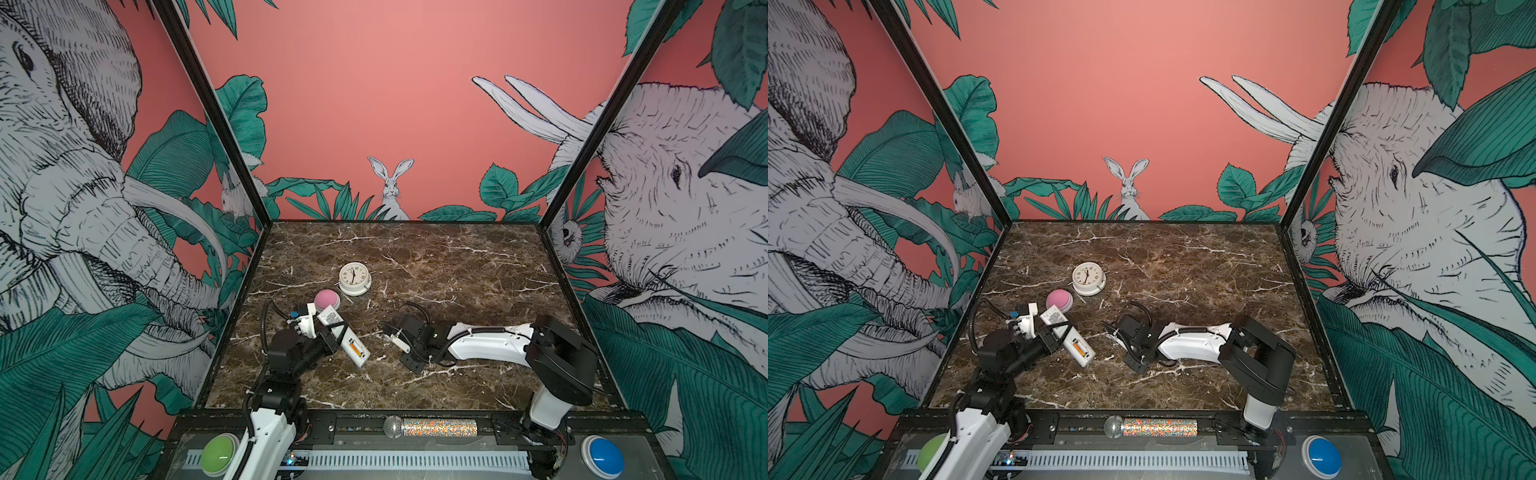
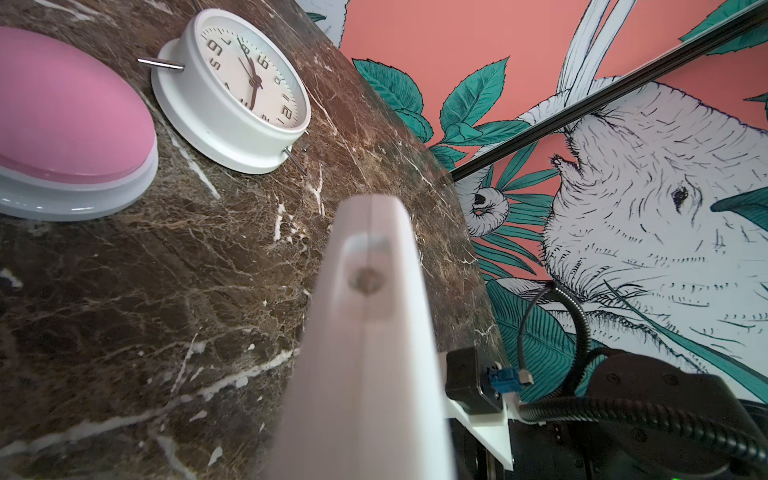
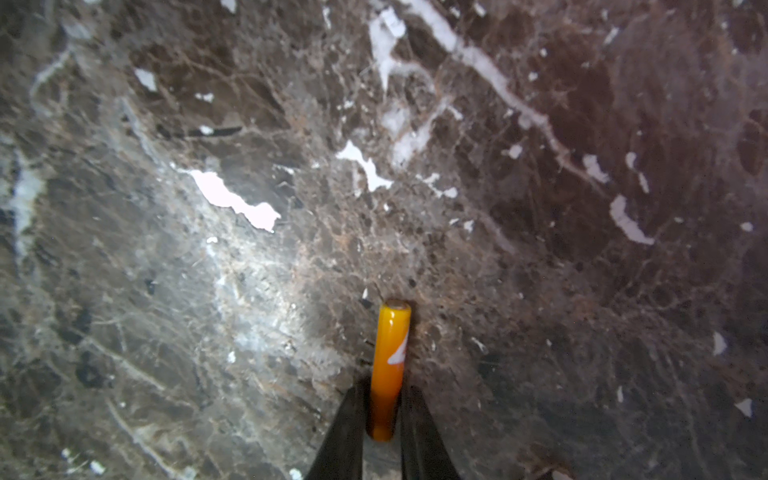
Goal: Load the batteries into the remote control
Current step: 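Carry the battery with the right gripper toward the remote held by the left gripper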
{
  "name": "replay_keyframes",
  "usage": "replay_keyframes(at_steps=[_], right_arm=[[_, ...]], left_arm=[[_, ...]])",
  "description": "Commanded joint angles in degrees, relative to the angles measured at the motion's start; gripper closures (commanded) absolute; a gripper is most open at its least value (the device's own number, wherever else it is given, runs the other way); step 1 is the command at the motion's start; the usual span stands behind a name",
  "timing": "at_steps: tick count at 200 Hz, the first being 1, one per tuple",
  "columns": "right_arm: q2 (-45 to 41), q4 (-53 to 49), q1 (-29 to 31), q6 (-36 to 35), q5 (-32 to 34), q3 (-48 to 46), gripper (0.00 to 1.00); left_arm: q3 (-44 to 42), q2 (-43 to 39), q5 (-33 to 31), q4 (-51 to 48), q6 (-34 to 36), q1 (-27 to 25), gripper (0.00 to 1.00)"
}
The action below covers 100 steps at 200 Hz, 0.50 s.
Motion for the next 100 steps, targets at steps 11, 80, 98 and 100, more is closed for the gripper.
replay_keyframes(at_steps=[11, 80, 98, 100], right_arm=[[-0.4, -1.6, 0.5, 0.5, 1.3, -1.0, 0.87], [-3.8, -3.4, 0.4, 0.5, 1.0, 0.1, 0.96], [-5.5, -5.1, 0.7, 0.6, 1.2, 1.2, 0.97], [-5.8, -5.4, 0.7, 0.6, 1.3, 1.3, 0.97]], left_arm=[[-1.1, -0.3, 0.5, 4.2, -2.2, 0.3, 1.0], [-2.1, -0.8, -0.2, 6.9, -5.5, 0.3, 1.0], [-2.3, -1.0, -0.5, 7.0, -5.9, 0.2, 1.0], [-2.3, -1.0, -0.6, 7.0, -5.9, 0.3, 1.0]])
